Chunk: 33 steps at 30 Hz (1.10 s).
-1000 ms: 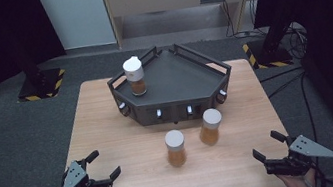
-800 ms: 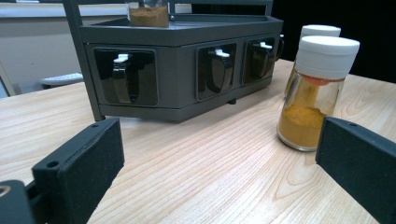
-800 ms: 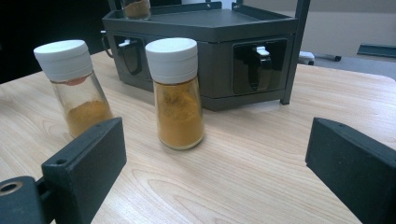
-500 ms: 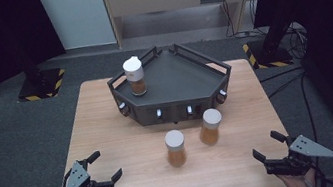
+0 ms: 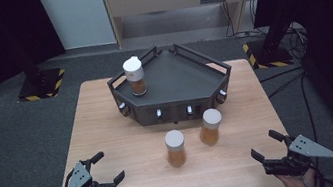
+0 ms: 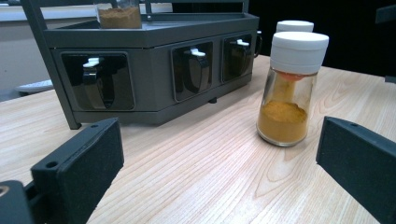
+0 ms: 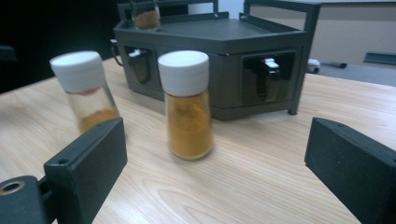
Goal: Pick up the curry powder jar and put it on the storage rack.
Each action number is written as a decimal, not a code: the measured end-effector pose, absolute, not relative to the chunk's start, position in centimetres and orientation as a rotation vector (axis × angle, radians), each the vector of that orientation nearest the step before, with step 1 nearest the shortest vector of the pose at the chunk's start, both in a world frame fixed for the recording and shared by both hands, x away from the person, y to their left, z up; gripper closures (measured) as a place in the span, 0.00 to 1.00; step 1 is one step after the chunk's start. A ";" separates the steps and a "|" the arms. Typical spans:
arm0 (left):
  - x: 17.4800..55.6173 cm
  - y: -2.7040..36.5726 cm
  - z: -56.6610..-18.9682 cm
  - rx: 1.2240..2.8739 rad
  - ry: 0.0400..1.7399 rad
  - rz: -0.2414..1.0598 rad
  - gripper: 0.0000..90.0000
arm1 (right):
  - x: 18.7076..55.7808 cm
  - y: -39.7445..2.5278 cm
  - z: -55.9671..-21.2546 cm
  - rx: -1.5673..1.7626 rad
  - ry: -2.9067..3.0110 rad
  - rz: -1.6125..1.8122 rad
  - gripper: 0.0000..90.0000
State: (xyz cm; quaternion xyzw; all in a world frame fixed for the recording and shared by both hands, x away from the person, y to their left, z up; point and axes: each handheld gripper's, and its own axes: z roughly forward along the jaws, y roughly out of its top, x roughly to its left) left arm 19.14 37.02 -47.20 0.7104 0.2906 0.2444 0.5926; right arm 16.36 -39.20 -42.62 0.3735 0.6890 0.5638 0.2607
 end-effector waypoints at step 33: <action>19.4 37.0 -47.2 1.665 0.677 0.543 0.00 | 24.2 -30.6 -38.0 0.692 2.146 1.623 0.07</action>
